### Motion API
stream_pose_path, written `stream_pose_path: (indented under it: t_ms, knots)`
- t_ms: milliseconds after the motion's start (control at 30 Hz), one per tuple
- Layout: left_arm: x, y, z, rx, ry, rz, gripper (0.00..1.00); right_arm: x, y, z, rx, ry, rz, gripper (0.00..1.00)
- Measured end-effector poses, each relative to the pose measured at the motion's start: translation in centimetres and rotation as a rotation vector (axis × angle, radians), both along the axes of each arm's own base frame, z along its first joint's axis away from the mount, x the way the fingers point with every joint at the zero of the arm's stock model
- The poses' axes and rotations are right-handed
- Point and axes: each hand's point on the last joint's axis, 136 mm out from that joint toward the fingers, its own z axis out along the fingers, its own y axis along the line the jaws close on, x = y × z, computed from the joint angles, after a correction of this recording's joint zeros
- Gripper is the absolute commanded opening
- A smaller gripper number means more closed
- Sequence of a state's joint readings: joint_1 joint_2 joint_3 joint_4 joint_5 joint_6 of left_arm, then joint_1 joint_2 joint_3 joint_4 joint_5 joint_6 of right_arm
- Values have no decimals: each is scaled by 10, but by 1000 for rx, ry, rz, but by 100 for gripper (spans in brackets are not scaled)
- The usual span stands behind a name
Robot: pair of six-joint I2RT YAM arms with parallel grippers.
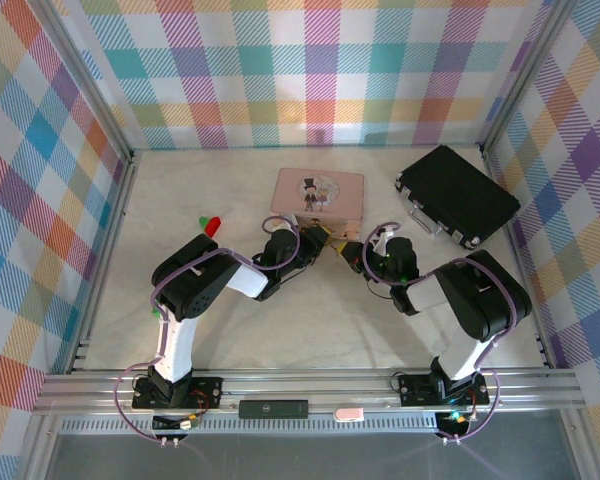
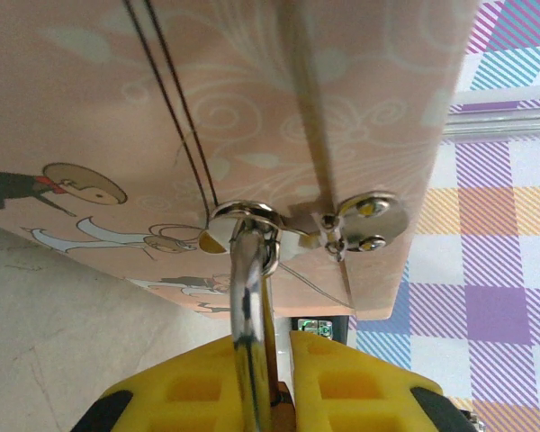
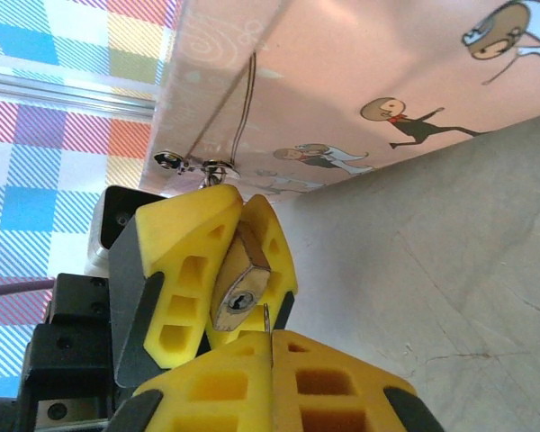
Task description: Unlock the padlock with the key
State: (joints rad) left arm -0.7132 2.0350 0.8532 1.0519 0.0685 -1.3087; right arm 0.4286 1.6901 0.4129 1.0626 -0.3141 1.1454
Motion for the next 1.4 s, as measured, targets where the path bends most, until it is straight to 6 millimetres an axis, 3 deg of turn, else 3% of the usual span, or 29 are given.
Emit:
stream_pose_path:
  t_ms: [1400]
  knots:
    - [-4,-5,5,-21,-13,-9,0,-4,-8,2,2,17,-40,0]
